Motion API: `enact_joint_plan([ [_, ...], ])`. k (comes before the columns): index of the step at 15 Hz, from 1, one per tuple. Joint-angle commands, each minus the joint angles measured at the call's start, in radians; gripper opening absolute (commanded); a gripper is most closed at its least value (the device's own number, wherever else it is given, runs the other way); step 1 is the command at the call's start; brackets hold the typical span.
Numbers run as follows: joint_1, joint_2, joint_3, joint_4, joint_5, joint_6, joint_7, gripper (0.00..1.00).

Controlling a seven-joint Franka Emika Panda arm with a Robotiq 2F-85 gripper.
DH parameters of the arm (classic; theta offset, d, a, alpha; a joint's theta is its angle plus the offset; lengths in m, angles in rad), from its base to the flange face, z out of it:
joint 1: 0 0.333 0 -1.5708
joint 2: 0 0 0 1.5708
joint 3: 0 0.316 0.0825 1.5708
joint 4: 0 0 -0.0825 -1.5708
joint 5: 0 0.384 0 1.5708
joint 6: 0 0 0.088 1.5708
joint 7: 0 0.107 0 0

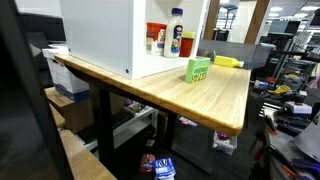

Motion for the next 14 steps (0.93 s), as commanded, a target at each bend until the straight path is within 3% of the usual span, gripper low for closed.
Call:
enact_joint_plan([
  [1, -0.012, 0.01, 0.022, 0.02, 0.004, -0.022, -0.085, 1.0],
  [8, -0.018, 0.026, 0.035, 0.026, -0.005, -0.123, -0.171, 1.0],
  [14, -0.031, 0.005, 0.067, 0.036, -0.137, -0.175, -0.041, 1.0],
])
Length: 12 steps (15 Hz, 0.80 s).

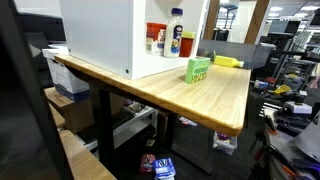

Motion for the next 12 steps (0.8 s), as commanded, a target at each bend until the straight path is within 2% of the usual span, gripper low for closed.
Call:
enact_joint_plan([
  [1, -0.029, -0.011, 0.043, 0.02, -0.116, -0.088, 0.113, 1.0],
  [4, -0.026, -0.015, 0.06, 0.064, -0.187, -0.209, 0.211, 1.0],
  [8, -0.004, -0.015, 0.053, 0.133, -0.169, -0.391, 0.256, 1.0],
  [12, 0.001, -0.009, 0.055, 0.184, -0.159, -0.467, 0.278, 1.0],
])
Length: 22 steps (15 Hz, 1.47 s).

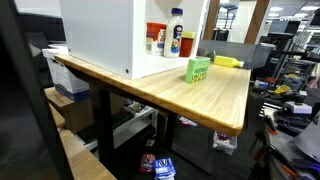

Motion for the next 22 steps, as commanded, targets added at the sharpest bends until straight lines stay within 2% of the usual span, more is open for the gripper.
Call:
enact_joint_plan([
  [1, 0.003, 0.005, 0.006, 0.031, 0.0, -0.092, 0.044, 1.0],
  [5, 0.005, 0.011, 0.003, 0.051, 0.014, -0.111, 0.066, 1.0],
  [12, 0.0, -0.019, 0.006, 0.028, -0.029, -0.106, 0.075, 1.0],
  [16, -0.001, -0.07, -0.009, 0.012, 0.065, -0.04, 0.181, 1.0],
  [19, -0.011, -0.111, 0.0, 0.0, 0.042, 0.043, 0.326, 1.0],
  [22, -0.015, -0.15, 0.03, -0.093, -0.012, 0.183, 0.465, 1.0],
])
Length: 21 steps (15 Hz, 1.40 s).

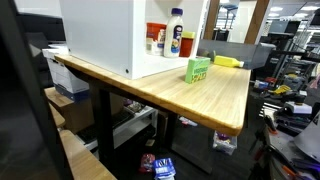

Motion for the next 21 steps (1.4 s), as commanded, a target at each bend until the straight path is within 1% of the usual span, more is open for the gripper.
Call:
enact_joint_plan([
  [1, -0.018, -0.073, 0.051, -0.161, -0.071, 0.189, 0.19, 1.0],
  [2, -0.027, -0.106, 0.083, -0.26, -0.132, 0.293, 0.299, 1.0],
  [3, -0.032, -0.113, 0.095, -0.293, -0.161, 0.329, 0.341, 1.0],
  [5, -0.053, -0.141, 0.139, -0.386, -0.269, 0.421, 0.487, 1.0],
  [7, -0.084, -0.146, 0.167, -0.428, -0.338, 0.487, 0.591, 1.0],
  [10, -0.136, -0.167, 0.212, -0.485, -0.455, 0.549, 0.765, 1.0],
  [13, -0.202, -0.193, 0.256, -0.52, -0.57, 0.567, 0.931, 1.0],
  [19, -0.333, -0.23, 0.332, -0.551, -0.777, 0.526, 1.205, 1.0],
  [21, -0.349, -0.228, 0.341, -0.557, -0.832, 0.501, 1.269, 1.0],
])
